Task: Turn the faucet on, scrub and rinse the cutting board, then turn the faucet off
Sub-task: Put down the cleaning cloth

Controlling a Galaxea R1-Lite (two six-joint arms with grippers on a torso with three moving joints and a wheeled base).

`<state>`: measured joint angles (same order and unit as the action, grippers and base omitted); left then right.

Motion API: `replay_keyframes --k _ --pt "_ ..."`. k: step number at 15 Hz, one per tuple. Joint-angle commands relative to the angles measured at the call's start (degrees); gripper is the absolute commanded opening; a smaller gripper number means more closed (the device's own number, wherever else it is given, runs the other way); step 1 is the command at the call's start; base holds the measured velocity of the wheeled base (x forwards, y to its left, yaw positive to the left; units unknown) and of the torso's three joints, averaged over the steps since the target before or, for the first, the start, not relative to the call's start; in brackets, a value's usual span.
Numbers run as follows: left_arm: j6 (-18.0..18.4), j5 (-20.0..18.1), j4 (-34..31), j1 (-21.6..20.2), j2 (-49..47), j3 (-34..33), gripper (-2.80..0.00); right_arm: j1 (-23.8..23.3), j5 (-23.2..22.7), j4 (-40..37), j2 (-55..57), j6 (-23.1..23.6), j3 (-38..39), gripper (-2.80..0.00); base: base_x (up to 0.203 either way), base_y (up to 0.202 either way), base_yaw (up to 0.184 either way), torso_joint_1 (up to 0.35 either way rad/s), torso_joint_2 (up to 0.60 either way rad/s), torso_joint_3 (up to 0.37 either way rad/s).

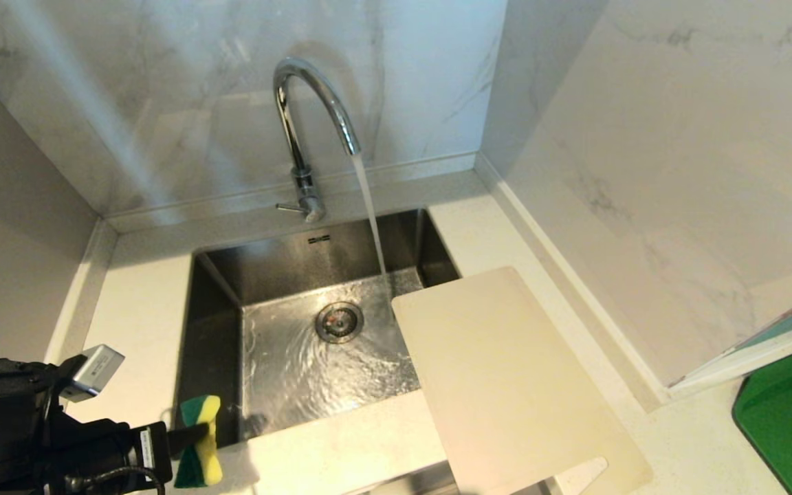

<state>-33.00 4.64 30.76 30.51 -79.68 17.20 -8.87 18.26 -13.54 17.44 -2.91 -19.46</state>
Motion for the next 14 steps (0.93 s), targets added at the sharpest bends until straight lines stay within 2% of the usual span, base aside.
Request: replay_keyframes --k 1,3,5,7,9,11,14 --pt "-0.14 0.01 0.29 0.07 -0.94 0.21 -2.80 0.03 -2.43 4.91 -1.13 0.31 4.81 -2.80 0.000 0.000 0.000 0.000 0.00 0.000" --pt "-0.05 0.01 0.44 0.07 -1.45 0.64 -2.80 0.01 -5.57 6.67 -1.11 0.33 6.93 -2.80 0.000 0.000 0.000 0.000 0.00 0.000" --pt "-0.05 0.10 0.44 0.07 -1.45 0.55 -2.80 0.00 -9.76 15.14 -1.11 0.58 12.27 -2.80 0.000 0.000 0.000 0.000 0.00 0.000" --pt "-0.05 0.10 0.44 0.07 -1.09 0.55 -2.80 0.00 -14.77 25.34 -1.11 2.94 19.26 -2.80 0.000 0.000 0.000 0.000 0.00 0.000" --pt "-0.05 0.11 0.44 0.07 -1.09 0.64 -2.80 0.00 -20.73 26.37 -1.15 3.61 19.57 -2.80 0.000 0.000 0.000 0.000 0.00 0.000" --pt "-0.05 0.10 0.44 0.07 -1.14 0.55 -2.80 0.01 -26.70 23.85 -1.16 3.86 19.50 -2.80 0.000 0.000 0.000 0.000 0.00 0.000" --pt "-0.05 0.10 0.53 0.07 -1.18 0.55 -2.80 0.01 -28.28 20.72 -1.09 4.84 19.20 -2.80 0.000 0.000 0.000 0.000 0.00 0.000"
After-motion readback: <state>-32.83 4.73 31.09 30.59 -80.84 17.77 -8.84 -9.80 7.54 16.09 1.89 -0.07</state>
